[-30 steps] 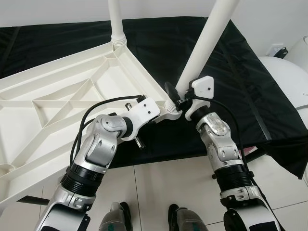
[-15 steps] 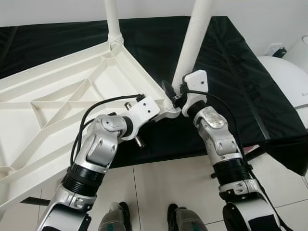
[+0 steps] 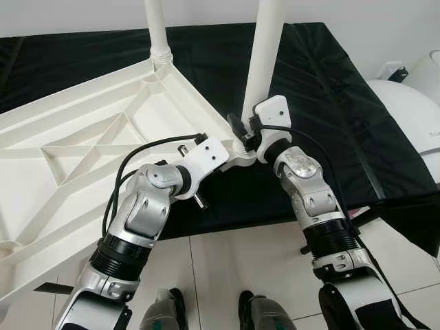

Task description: Building children table

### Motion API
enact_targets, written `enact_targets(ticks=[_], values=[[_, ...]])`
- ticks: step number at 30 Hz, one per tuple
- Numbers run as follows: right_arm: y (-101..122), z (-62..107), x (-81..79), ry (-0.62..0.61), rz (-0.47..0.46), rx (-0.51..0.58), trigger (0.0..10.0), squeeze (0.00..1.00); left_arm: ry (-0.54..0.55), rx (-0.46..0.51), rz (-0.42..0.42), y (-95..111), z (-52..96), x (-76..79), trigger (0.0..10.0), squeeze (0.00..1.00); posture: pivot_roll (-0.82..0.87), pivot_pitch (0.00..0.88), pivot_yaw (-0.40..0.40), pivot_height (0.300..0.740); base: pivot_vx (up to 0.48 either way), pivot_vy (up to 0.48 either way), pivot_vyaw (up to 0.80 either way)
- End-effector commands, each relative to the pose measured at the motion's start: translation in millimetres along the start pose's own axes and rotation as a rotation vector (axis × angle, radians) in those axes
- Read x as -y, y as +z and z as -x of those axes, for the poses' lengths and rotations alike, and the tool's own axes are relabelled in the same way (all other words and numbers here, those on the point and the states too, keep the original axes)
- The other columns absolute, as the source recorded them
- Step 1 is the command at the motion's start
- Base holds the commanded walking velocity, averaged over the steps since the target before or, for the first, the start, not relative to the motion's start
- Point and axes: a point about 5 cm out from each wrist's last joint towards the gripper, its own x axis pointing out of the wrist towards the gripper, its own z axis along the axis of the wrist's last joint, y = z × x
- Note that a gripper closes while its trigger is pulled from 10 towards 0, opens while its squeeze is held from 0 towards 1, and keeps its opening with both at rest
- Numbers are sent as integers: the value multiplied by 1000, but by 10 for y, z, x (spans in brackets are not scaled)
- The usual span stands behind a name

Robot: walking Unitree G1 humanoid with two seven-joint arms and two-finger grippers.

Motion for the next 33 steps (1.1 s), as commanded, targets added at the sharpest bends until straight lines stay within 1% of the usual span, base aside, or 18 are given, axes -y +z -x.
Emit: enact_targets(ticks=[1,11,14,17,19,22,27,33], values=[[-205,45,-20,-28,-30,-98,10000,0,57,30,-36,89,2,20,10000,0,-124,206,-35,740,0,0,0],[-252,83,-49,-78,-52,-108,10000,0,58,30,-34,88,7,20,10000,0,-124,209,-30,740,0,0,0],[-265,114,-57,-131,-55,-106,10000,0,58,29,-37,88,3,22,10000,0,-125,209,-28,740,0,0,0],[-265,117,-58,-138,-54,-105,10000,0,58,29,-38,87,2,22,10000,0,-125,209,-28,740,0,0,0],[-279,130,-58,-174,-63,-111,10000,0,58,29,-37,89,0,20,10000,0,-125,209,-28,740,0,0,0],[-285,135,-57,-191,-66,-114,10000,0,58,29,-37,89,0,20,10000,0,-125,209,-28,740,0,0,0],[-287,156,-81,-274,-68,-114,10000,0,60,31,-36,95,-4,32,10000,0,-121,201,-38,740,0,0,0],[-276,174,-101,-338,-61,-103,10000,0,62,32,-36,98,-7,33,10000,0,-118,196,-40,740,0,0,0]])
